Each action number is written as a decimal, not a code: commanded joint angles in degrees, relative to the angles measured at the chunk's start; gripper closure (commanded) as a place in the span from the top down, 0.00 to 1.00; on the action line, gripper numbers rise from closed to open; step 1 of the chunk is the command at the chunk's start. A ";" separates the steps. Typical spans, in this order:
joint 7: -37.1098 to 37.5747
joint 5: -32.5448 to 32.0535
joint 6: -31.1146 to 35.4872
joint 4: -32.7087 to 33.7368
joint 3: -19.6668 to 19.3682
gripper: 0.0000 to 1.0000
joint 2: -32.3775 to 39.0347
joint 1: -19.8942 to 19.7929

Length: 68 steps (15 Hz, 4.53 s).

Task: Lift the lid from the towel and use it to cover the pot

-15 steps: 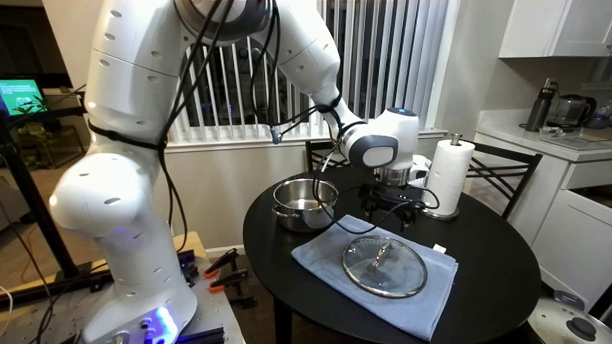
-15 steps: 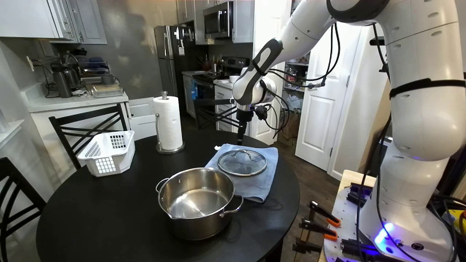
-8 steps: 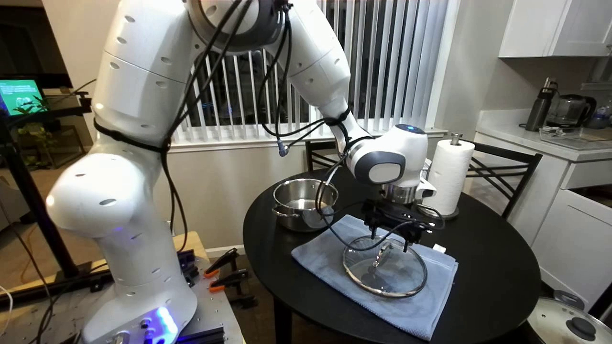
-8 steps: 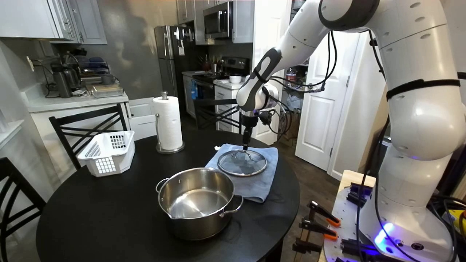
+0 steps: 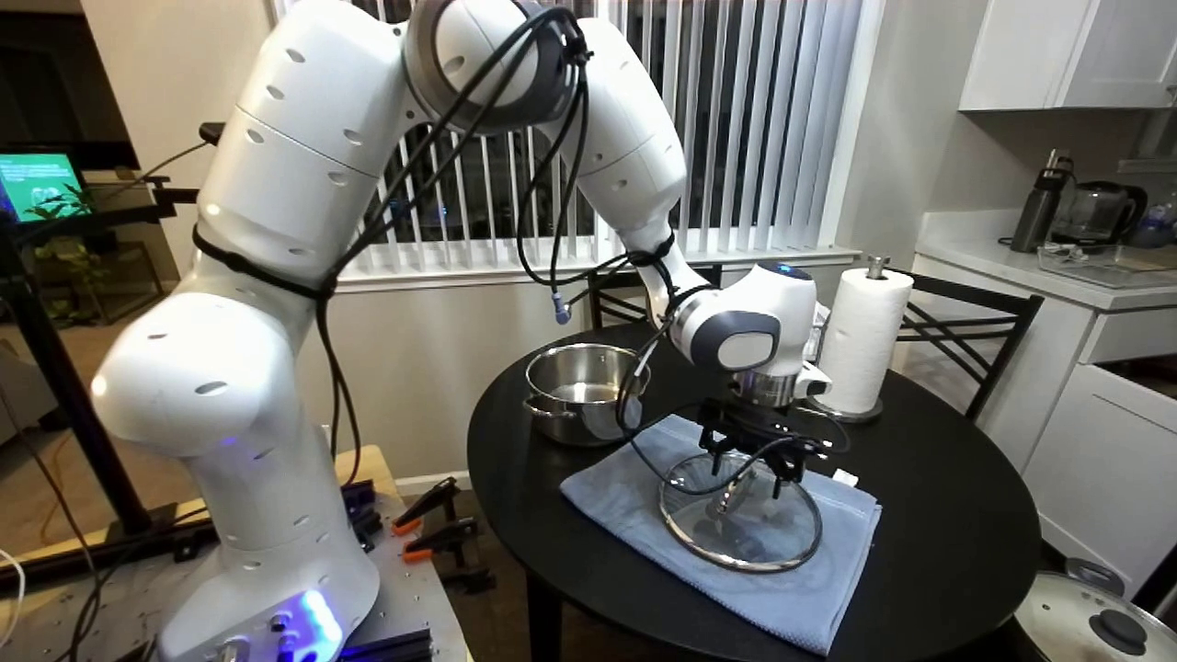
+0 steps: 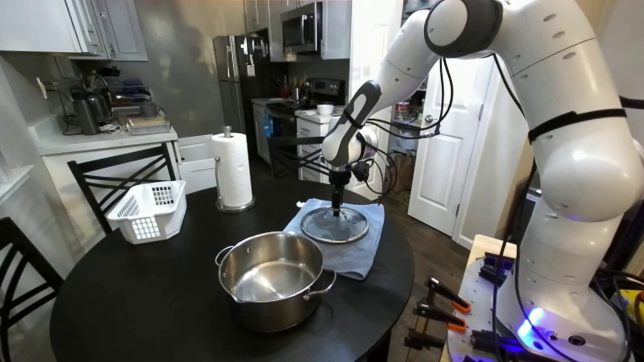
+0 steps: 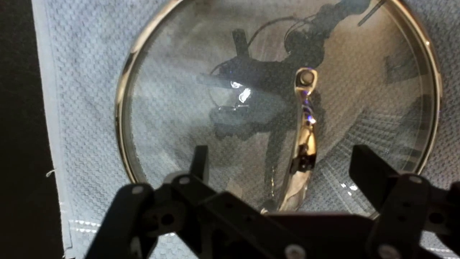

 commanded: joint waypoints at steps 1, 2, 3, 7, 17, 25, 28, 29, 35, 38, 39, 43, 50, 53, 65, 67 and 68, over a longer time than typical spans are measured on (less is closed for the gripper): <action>1.56 -1.82 0.16 1.00 0.60 0.84 0.91 -0.45; 1.35 -1.88 0.00 1.14 0.77 0.74 1.04 -0.57; 1.31 -1.86 -0.02 1.23 0.89 0.68 1.14 -0.64; 0.93 -1.47 0.91 0.82 1.45 0.41 0.77 -0.94; 1.16 -0.45 5.78 -2.56 2.33 0.03 -2.46 -1.78; 2.04 -0.94 12.45 -13.16 4.00 0.02 -14.46 -2.84; 4.02 -4.54 10.62 -15.15 1.98 0.02 -17.84 0.53; 4.89 -6.41 10.07 -16.03 1.43 0.02 -19.21 1.85; 7.64 -14.57 3.96 -19.58 1.56 0.02 -28.02 8.18; 6.76 -15.81 -1.09 -20.16 2.64 0.02 -31.98 11.21; 7.26 -16.57 -2.47 -19.77 2.91 0.02 -32.44 12.28; 5.64 -16.09 -7.78 -18.24 4.61 0.02 -32.24 15.71; 0.91 -12.14 -7.13 -16.97 8.83 0.02 -28.51 20.14; 0.87 -11.44 -7.29 -15.58 10.67 0.02 -25.84 21.50; 1.53 -12.17 -3.58 -9.69 15.94 0.02 -18.63 23.12; 1.67 -12.37 -2.82 -9.07 15.85 0.02 -18.07 22.81; 1.47 -12.09 -2.49 -8.84 15.87 0.02 -17.93 22.54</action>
